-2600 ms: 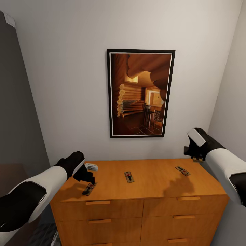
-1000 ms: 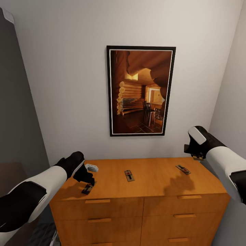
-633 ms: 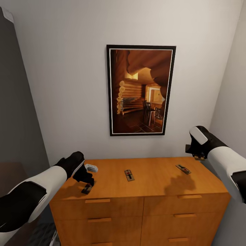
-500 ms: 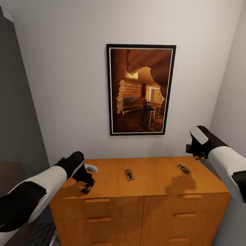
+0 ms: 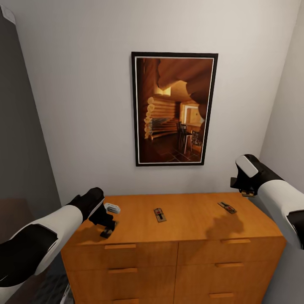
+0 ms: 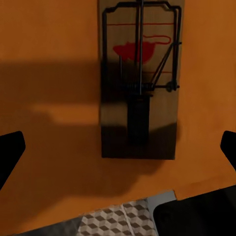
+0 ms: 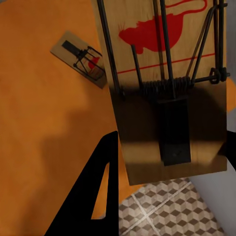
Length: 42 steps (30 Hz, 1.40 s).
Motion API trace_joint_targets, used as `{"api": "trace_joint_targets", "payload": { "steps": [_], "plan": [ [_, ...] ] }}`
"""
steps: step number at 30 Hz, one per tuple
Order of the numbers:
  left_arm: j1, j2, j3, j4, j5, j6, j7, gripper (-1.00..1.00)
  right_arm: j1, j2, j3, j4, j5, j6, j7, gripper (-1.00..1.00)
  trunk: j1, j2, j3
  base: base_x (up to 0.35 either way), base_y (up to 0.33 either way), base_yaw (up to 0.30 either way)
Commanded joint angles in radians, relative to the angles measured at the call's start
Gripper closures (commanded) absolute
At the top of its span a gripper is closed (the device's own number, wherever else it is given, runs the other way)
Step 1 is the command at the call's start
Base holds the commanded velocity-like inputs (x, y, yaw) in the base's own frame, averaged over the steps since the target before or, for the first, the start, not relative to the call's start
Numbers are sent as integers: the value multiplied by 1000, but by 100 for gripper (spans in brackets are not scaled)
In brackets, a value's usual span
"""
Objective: Take the four mousetraps from the cabinet in the bathroom and place them on the bathroom floor. Make sure all four end up on the same floor surface, and ensure that at least two of them are either under or directly next to the same bathroom sink.
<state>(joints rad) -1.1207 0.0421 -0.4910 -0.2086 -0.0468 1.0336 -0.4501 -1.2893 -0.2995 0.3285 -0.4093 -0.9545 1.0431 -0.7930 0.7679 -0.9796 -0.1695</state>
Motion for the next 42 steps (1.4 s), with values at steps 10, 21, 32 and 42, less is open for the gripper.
{"api": "trace_joint_targets", "payload": {
  "steps": [10, 21, 32, 42],
  "plan": [
    [-1, -1, -3, 8, -5, 3, -7, -100, -2, -1, 8, -1, -12, 4, -9, 100, 16, -29, -14, 0, 0, 0],
    [-1, -1, -3, 9, -5, 3, -8, -100, -2, -1, 8, -1, -12, 4, -8, 100, 19, -36, -17, 0, 0, 0],
    [-1, -1, -3, 9, -6, 3, -8, -100, -2, -1, 8, -1, -12, 4, -8, 100, 62, -113, -52, 0, 0, 0],
    [-1, -1, -4, 9, -7, 3, -8, -100, -2, -3, 8, -1, -12, 4, -9, 100, 65, -120, -55, 0, 0, 0]
  ]
}}
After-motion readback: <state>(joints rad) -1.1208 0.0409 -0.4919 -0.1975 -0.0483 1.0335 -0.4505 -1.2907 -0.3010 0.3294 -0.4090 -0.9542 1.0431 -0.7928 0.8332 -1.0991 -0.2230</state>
